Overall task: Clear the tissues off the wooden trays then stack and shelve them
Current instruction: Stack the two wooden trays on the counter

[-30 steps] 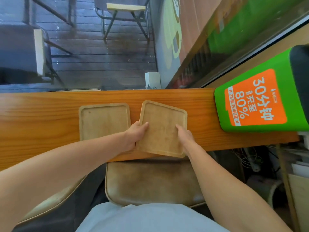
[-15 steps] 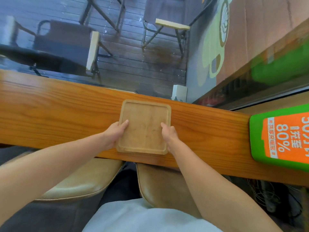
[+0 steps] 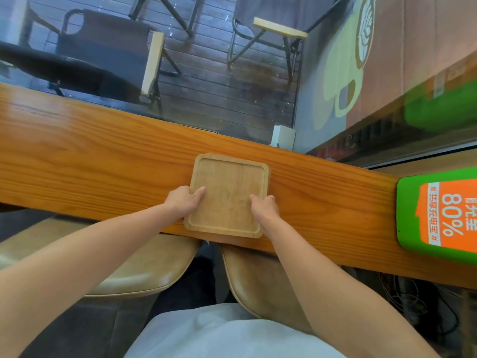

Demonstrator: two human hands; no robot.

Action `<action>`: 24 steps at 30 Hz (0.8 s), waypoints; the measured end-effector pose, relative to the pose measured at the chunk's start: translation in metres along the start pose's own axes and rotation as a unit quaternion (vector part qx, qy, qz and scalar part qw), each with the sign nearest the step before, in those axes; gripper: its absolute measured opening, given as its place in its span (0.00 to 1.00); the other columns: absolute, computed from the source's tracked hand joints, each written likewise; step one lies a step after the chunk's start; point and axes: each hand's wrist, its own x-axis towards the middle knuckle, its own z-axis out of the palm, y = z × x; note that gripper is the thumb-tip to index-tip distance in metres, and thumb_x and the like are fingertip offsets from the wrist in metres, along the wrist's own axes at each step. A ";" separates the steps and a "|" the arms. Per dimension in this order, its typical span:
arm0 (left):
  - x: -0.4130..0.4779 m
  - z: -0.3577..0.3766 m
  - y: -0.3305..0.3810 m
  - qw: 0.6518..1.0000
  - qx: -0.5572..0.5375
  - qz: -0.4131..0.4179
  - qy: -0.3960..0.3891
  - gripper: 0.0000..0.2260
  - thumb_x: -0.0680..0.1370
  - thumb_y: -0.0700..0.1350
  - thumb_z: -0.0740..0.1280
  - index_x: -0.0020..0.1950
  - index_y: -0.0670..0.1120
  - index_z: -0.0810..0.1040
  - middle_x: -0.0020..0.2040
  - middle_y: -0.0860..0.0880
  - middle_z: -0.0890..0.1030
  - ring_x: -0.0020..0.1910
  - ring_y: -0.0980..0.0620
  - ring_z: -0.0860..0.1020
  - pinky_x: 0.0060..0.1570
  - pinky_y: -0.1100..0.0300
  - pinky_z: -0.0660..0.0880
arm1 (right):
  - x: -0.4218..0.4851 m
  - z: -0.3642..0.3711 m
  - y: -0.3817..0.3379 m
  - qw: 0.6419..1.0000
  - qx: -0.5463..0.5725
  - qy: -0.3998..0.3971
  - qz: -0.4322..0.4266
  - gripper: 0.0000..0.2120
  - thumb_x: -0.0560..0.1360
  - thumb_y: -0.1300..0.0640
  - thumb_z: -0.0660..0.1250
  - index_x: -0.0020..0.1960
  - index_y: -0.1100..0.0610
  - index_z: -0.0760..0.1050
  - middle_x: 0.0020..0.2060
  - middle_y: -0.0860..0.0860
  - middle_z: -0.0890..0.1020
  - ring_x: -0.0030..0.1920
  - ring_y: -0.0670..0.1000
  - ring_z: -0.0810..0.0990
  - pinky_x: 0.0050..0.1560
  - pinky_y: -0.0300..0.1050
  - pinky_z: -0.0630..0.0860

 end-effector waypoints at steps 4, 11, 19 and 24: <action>-0.001 -0.001 0.002 0.997 0.070 0.016 0.017 0.28 0.80 0.63 0.58 0.63 0.41 0.75 0.57 0.41 0.80 0.53 0.41 0.79 0.49 0.46 0.81 | -0.003 0.000 0.002 0.999 -0.035 0.030 -0.024 0.33 0.80 0.47 0.61 0.78 0.58 0.51 0.75 0.58 0.63 0.73 0.63 0.64 0.69 0.61 0.68; -0.002 -0.004 0.000 0.996 0.069 0.052 0.038 0.23 0.78 0.66 0.59 0.57 0.48 0.77 0.48 0.48 0.81 0.41 0.48 0.80 0.27 0.58 0.76 | -0.004 0.005 0.005 0.996 -0.025 0.066 -0.059 0.36 0.75 0.44 0.68 0.74 0.52 0.54 0.70 0.58 0.62 0.68 0.61 0.66 0.66 0.58 0.71; -0.009 0.007 0.001 0.986 0.104 0.081 0.103 0.24 0.77 0.66 0.62 0.57 0.46 0.77 0.51 0.46 0.83 0.47 0.44 0.80 0.46 0.47 0.82 | -0.002 0.006 -0.001 0.998 -0.051 0.043 0.001 0.46 0.72 0.36 0.68 0.79 0.55 0.50 0.75 0.59 0.55 0.73 0.64 0.57 0.68 0.60 0.65; -0.015 0.021 0.006 0.991 0.101 0.019 0.087 0.24 0.77 0.56 0.70 0.65 0.40 0.71 0.61 0.39 0.77 0.57 0.39 0.78 0.53 0.47 0.79 | -0.001 0.003 0.000 1.000 -0.015 0.012 0.014 0.46 0.72 0.36 0.66 0.80 0.51 0.48 0.77 0.56 0.53 0.75 0.64 0.55 0.70 0.62 0.62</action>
